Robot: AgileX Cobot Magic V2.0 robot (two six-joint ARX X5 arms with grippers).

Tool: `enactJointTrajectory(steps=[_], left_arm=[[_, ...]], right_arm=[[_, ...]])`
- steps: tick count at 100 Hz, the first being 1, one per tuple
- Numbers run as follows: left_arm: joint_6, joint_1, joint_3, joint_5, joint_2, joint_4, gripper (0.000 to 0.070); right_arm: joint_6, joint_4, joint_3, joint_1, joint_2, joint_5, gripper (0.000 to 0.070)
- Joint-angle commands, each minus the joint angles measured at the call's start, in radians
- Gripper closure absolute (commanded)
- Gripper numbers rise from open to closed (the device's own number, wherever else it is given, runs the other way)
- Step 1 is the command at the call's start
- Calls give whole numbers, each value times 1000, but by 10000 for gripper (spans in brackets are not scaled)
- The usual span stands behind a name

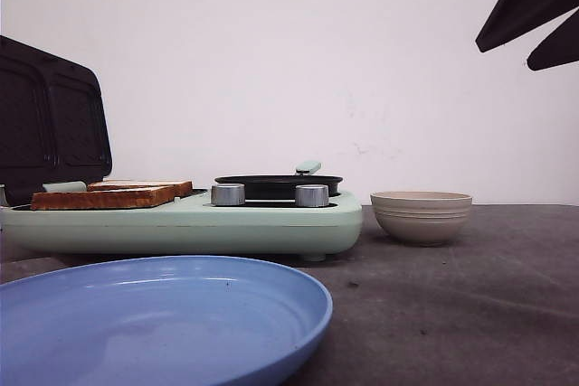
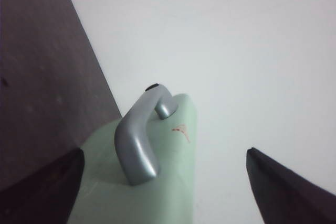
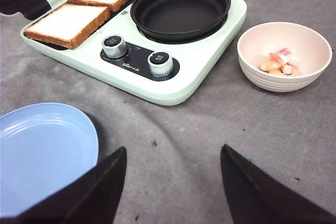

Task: Make breakfast with bread and shrimp

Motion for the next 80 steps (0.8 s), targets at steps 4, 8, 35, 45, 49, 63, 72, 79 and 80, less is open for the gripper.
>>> enactJointTrajectory(steps=[4, 8, 35, 45, 49, 63, 72, 79, 80], left_arm=[[-8, 5, 62, 82, 90, 50, 156], [-8, 5, 81, 104, 120, 65, 157], [-3, 5, 160, 129, 197, 71, 433], [0, 5, 163, 129, 204, 71, 456], [4, 5, 163, 130, 204, 68, 515], [39, 5, 163, 130, 208, 35, 693], [64, 5, 163, 129, 209, 7, 690], [83, 5, 163, 130, 209, -14, 690], [86, 5, 163, 130, 209, -17, 690]], right_arm=[[11, 14, 3, 9, 4, -2, 353], [11, 14, 3, 9, 4, -2, 353], [20, 14, 3, 9, 4, 6, 353], [27, 14, 3, 9, 4, 10, 353], [30, 14, 3, 9, 4, 10, 353], [30, 14, 3, 9, 4, 12, 353], [31, 14, 3, 9, 4, 12, 353], [31, 14, 3, 9, 4, 12, 353], [31, 14, 3, 9, 4, 12, 353]])
